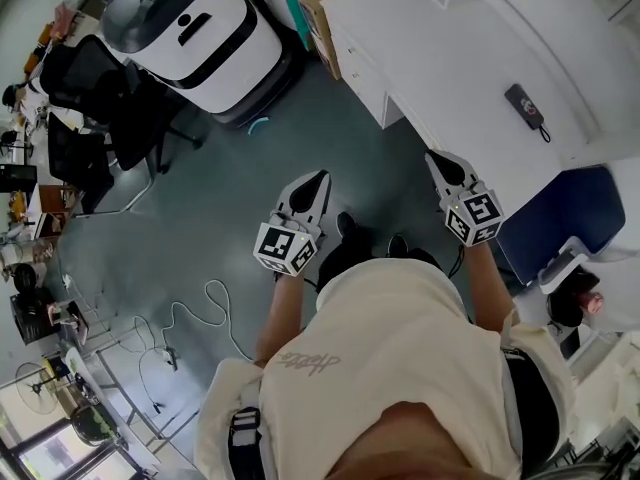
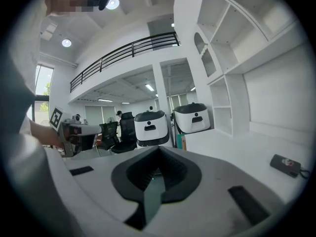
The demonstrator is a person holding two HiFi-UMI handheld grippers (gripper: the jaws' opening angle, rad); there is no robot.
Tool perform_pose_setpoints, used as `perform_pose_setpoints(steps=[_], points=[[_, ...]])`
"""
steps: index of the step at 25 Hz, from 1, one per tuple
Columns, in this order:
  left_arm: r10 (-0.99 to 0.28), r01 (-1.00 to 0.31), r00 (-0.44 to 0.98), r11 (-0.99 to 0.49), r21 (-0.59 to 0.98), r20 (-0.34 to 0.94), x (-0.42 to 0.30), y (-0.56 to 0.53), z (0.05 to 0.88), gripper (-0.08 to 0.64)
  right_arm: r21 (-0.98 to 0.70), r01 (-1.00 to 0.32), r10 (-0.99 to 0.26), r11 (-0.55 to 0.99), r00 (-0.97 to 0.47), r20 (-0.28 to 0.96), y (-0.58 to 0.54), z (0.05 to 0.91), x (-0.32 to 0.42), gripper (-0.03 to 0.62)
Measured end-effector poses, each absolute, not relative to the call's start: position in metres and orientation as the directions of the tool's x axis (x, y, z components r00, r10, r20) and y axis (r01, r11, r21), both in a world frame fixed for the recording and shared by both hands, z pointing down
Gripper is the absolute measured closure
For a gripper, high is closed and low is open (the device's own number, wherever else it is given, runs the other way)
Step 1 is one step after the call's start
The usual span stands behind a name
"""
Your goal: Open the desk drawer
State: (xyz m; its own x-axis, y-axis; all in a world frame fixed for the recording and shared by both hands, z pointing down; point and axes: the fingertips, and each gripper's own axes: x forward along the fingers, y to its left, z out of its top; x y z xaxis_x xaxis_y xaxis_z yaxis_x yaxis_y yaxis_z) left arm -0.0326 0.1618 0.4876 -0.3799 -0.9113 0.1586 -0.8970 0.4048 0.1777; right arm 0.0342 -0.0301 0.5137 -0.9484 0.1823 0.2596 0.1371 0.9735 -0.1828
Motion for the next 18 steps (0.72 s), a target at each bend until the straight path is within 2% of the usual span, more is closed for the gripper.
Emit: perform_pose_setpoints(steps=[7,18], points=[[-0.931,-0.937,-0.336,0.346,0.054,0.143,-0.109,0.170,0.475,0.558,-0.115,0.108,0.132,0.987,-0.966,0.222,-0.012,0.480,-0.034,0.597],[-0.976,-0.974,-0.169,0.187,0.130,0.139,-0.163,0.146,0.492,0.558,-0.021,-0.043,-0.036,0.999,-0.965,0.260,-0.009,0.482,-0.055,0.595]])
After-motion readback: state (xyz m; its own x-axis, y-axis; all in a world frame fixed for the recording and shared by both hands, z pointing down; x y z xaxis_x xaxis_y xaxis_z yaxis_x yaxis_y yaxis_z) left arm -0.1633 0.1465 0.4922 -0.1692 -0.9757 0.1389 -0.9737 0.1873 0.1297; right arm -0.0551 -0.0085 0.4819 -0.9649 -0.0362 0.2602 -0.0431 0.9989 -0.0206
